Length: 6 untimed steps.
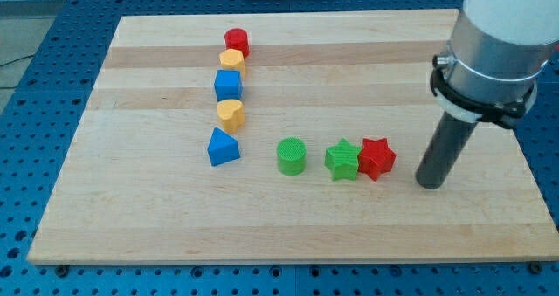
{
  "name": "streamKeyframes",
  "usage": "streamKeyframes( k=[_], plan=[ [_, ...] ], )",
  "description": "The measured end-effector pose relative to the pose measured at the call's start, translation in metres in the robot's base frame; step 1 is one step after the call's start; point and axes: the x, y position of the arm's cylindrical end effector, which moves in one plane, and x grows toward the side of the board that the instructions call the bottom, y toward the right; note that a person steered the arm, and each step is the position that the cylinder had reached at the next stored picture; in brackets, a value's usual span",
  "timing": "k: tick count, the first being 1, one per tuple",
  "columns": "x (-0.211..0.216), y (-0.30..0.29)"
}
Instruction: Move the blue triangle towards the top left side
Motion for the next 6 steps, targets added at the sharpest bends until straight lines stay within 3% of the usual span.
streamKeyframes(
  k=[2,4,5,6],
  plan=[
    [0.032,-0.043],
    [0.043,-0.249],
    [0.002,-0.322],
    [-0.012,-0.282]
  ],
)
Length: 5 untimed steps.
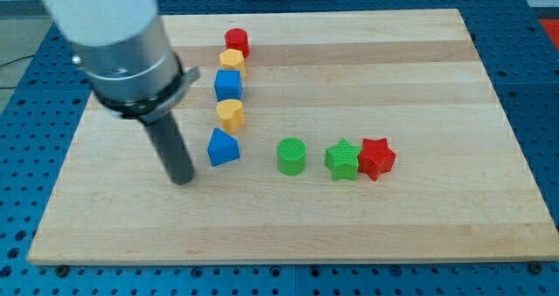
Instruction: Move the blue triangle towards the top left side
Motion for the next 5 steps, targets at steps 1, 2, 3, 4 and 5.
streamKeyframes(
  k=[1,2,3,4,5],
  plan=[
    [0.0,0.035],
    [0.0,0.039],
    [0.0,0.074],
    [-0.009,0.08],
    [-0.016,0.059]
  ],
)
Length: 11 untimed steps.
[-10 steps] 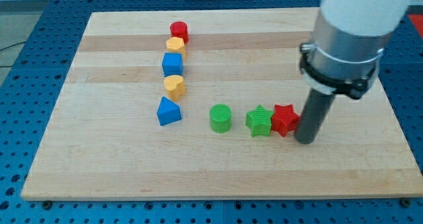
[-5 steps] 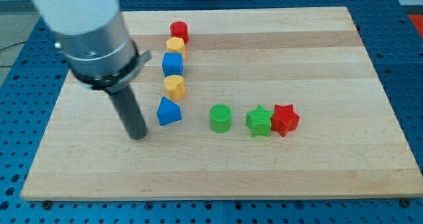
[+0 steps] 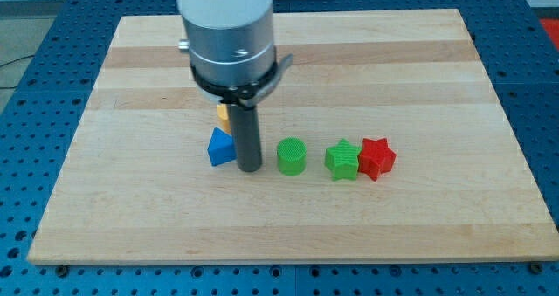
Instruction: Move the blue triangle towards the top left side
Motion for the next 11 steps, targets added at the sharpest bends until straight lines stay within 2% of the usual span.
streamKeyframes(
  k=[2,3,4,5,7,9,10,11],
  plan=[
    [-0.045,-0.03],
    [-0.045,-0.113],
    [-0.027,-0.105],
    [-0.018,-0.137],
    [-0.09,-0.155],
    [-0.067,-0.167],
    [-0.067,-0.214],
    [-0.079,-0.219]
  ],
)
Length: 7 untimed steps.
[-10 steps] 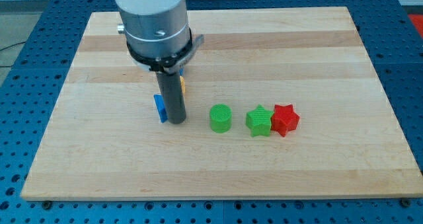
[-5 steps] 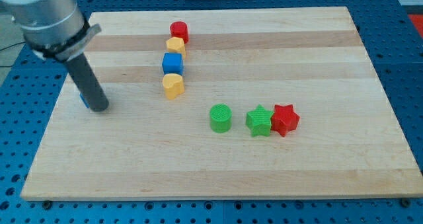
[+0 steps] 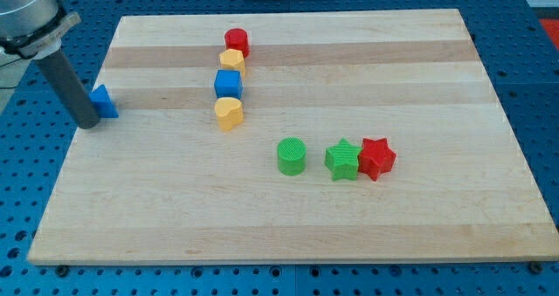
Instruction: Move the blue triangle towards the top left side
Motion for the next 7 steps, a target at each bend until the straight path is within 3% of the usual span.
streamKeyframes(
  k=[2,7],
  plan=[
    [-0.039,-0.002],
    [-0.063,0.067]
  ],
)
